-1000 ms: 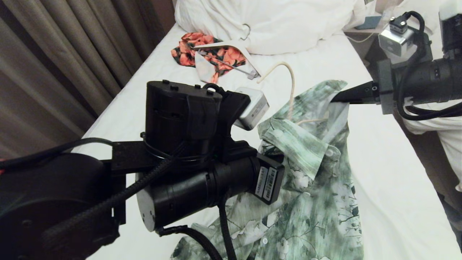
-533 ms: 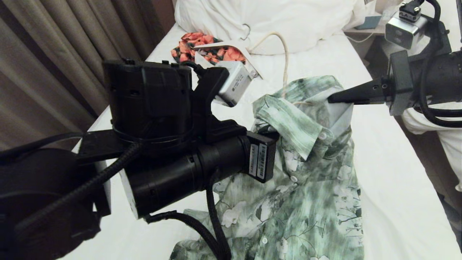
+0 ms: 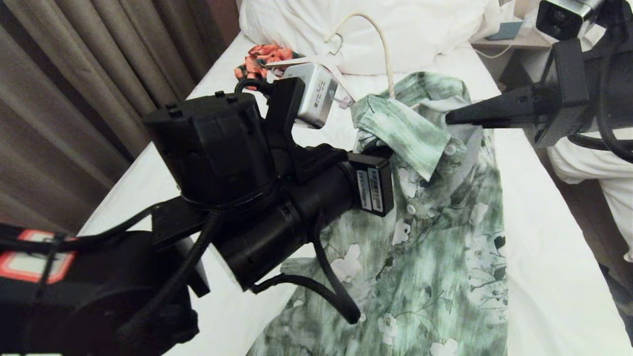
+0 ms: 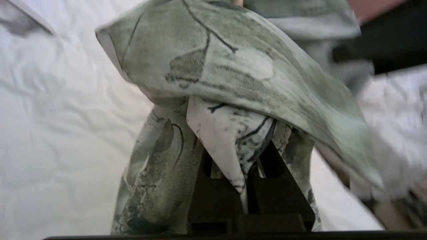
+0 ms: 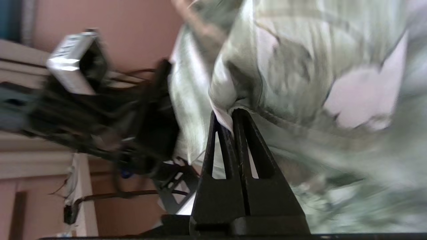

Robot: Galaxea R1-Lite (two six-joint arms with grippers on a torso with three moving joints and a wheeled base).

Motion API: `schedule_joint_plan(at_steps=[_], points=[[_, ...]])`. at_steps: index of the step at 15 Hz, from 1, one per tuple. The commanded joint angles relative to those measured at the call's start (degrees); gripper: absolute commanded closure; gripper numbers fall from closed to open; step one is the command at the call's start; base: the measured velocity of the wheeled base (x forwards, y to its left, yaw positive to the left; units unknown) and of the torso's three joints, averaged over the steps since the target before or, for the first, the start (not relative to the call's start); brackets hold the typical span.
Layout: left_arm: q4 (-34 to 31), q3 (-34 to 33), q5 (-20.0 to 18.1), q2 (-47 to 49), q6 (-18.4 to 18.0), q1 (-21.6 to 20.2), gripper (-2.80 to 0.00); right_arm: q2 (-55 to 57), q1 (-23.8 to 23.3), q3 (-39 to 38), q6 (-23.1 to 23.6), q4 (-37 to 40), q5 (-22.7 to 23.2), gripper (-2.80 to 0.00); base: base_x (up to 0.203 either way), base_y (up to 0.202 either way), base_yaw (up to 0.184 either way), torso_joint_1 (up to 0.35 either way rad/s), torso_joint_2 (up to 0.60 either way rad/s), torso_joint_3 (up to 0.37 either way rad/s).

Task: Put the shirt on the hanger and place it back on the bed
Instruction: Hook the other side of the shirt onto the hanger

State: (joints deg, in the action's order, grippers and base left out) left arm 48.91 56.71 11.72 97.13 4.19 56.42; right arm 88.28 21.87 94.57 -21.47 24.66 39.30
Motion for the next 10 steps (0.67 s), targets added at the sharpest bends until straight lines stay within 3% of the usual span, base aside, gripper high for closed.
schedule_joint_plan(at_steps=[1, 5, 10], points=[[7.5, -0.6, 0.9, 3.6, 0.2, 0.2, 0.0, -0.2, 1.2, -0.1, -0.3, -0.1, 0.3, 0.0, 0.0, 0.0, 0.0, 0.0, 0.0, 0.0], [18.6, -2.5, 0.4, 5.0, 0.3, 0.3, 0.0, 0.0, 4.2, -1.0, -0.4, -0.1, 0.2, 0.0, 0.0, 0.0, 0.0, 0.0, 0.0, 0.0], [22.4, -2.7, 0.0, 4.1, 0.3, 0.3, 0.0, 0.1, 5.2, -2.9, -0.3, 0.1, 0.1, 0.0, 0.0, 0.0, 0.0, 0.0, 0.0, 0.0]])
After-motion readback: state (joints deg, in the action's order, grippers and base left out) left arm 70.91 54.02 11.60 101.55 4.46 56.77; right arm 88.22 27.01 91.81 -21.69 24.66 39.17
